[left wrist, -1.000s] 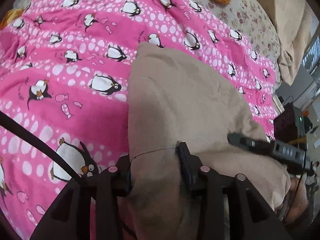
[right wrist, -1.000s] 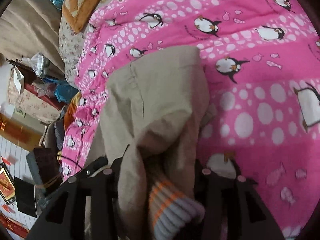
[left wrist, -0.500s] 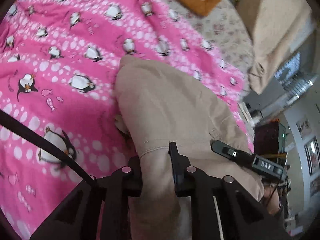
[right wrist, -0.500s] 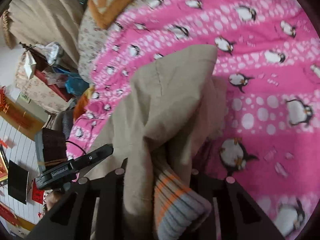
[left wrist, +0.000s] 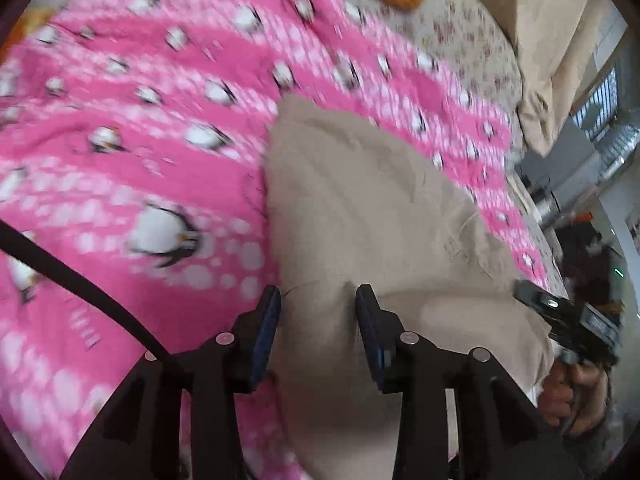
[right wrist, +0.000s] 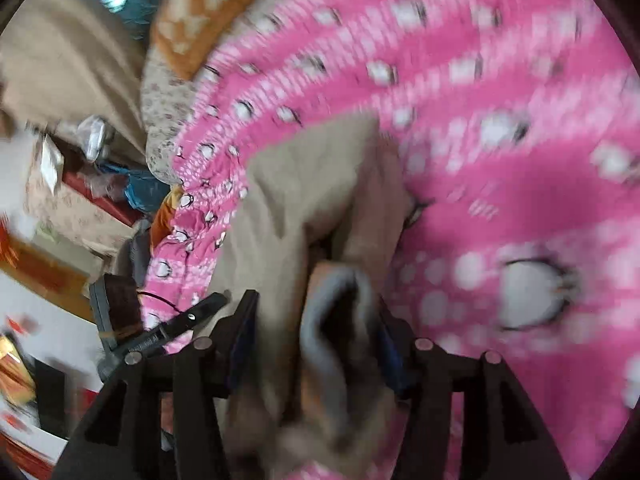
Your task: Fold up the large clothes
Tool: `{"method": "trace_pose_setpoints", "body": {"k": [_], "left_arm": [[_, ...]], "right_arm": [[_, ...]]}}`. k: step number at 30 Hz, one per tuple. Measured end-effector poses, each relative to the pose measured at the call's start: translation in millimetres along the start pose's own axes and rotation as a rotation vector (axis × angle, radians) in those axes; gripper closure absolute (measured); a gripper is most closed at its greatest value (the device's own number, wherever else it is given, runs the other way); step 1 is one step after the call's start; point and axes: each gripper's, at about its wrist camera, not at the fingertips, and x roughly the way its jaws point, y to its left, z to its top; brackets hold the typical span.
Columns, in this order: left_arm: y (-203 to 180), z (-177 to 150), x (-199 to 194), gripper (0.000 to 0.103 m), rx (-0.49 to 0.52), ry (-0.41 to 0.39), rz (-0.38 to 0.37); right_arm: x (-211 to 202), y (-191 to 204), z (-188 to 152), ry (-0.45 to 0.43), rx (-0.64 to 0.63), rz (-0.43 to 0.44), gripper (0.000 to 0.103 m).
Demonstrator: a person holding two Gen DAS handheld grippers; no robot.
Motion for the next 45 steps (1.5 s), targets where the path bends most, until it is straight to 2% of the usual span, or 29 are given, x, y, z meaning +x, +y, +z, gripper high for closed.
{"method": "trace_pose_setpoints", "body": {"k": [2, 3, 4, 6, 7, 8, 10, 11, 12, 14, 15, 17, 19, 21, 24, 26, 27, 28, 30, 33, 34, 35, 37, 39, 40, 42, 45], "left_arm": [[-5.9, -9.9, -31.2, 0.084, 0.012, -0.13, 0.031], [-11.3, -14.7, -44.0, 0.084, 0.035, -0.199, 0.036], [-21.9, -19.8, -53.5, 0.084, 0.076, -0.241, 0.002], [-34.7, -26.0, -49.3, 0.089, 0.13, -0.193, -0.099], [-42.9, -32.1, -39.0, 0.096, 0.16, -0.138, -0.122], [-49.6, -37.2, -26.2, 0.097, 0.186, -0.081, -0.104], [-52.5, -50.1, 3.7, 0.098, 0.226, 0.061, -0.029], [-52.4, -53.8, 13.2, 0.098, 0.233, 0.108, -0.012], [-51.4, -58.5, 19.3, 0.099, 0.245, 0.146, -0.014], [-55.7, -61.8, 17.6, 0.099, 0.282, 0.153, -0.019], [-55.1, -61.9, 16.3, 0.099, 0.283, 0.155, -0.03], [-50.4, -57.9, 15.6, 0.099, 0.244, 0.155, -0.061], [-48.1, -49.5, 6.5, 0.099, 0.197, 0.124, -0.096], [-45.6, -39.6, -10.0, 0.099, 0.165, 0.061, -0.124], [-44.2, -14.3, -27.6, 0.098, 0.131, -0.072, -0.135], [-44.8, 8.0, -31.3, 0.094, 0.1, -0.161, -0.084], [-46.3, 22.0, -28.7, 0.088, 0.078, -0.197, -0.05], [-48.7, 37.5, -23.0, 0.086, 0.055, -0.221, -0.013], [-52.5, 60.5, -7.0, 0.086, 0.023, -0.236, 0.018], [-55.5, 83.4, 33.2, 0.086, -0.022, -0.193, 0.033], [-55.9, 85.9, 47.3, 0.086, -0.039, -0.18, 0.041], [-54.9, 85.7, 62.7, 0.086, -0.053, -0.173, 0.062], [-46.3, 76.2, 98.3, 0.086, -0.055, -0.145, 0.16], [-32.2, 60.4, 114.6, 0.086, -0.09, -0.131, 0.137], [-29.4, 57.2, 117.7, 0.086, -0.095, -0.146, 0.132], [-35.4, 58.4, 124.5, 0.086, -0.061, -0.158, 0.17], [-34.2, 63.8, 136.5, 0.086, -0.055, -0.132, 0.195]], "right_arm": [[-33.4, 30.4, -9.0, -0.132, -0.148, -0.073, 0.046], [-41.9, 45.3, -12.0, -0.171, -0.212, -0.093, 0.046], [-46.3, 61.8, -14.9, -0.192, -0.282, -0.088, 0.046], [-36.2, 95.3, -21.1, -0.148, -0.406, -0.044, 0.048], [-22.1, 109.6, -27.2, -0.095, -0.464, -0.045, 0.058], [-8.9, 114.9, -32.3, -0.045, -0.491, -0.068, 0.071], [31.5, 94.3, -45.2, 0.141, -0.458, -0.18, 0.08], [44.0, 74.9, -52.0, 0.22, -0.423, -0.22, 0.089], [48.7, 61.8, -56.3, 0.263, -0.405, -0.236, 0.094], [34.1, 40.3, -55.0, 0.269, -0.362, -0.233, 0.103], [30.3, 33.5, -53.8, 0.275, -0.353, -0.249, 0.103], [27.2, 20.4, -54.5, 0.295, -0.325, -0.209, 0.103], [16.2, 24.8, -49.3, 0.267, -0.347, -0.205, 0.103], [0.5, 39.0, -41.6, 0.197, -0.393, -0.197, 0.103], [-22.5, 66.3, -23.5, 0.052, -0.411, -0.177, 0.084], [-27.0, 90.5, -1.7, -0.088, -0.386, -0.228, 0.041], [-24.8, 102.1, 6.2, -0.146, -0.361, -0.255, 0.034], [-21.4, 112.2, 19.7, -0.204, -0.329, -0.296, 0.029], [-6.5, 123.0, 44.4, -0.258, -0.266, -0.395, 0.029], [46.4, 123.1, 72.6, -0.165, -0.245, -0.426, 0.032], [66.8, 116.9, 75.3, -0.14, -0.235, -0.471, 0.034], [79.0, 109.1, 74.7, -0.131, -0.218, -0.496, 0.034], [110.5, 82.3, 67.2, -0.088, -0.184, -0.556, 0.034], [131.0, 48.2, 54.6, -0.056, -0.157, -0.623, 0.035], [133.5, 38.7, 51.4, -0.055, -0.134, -0.624, 0.033], [136.5, 34.5, 49.9, -0.056, -0.137, -0.633, 0.031], [144.2, 27.1, 54.0, -0.011, -0.121, -0.628, 0.028]]}}
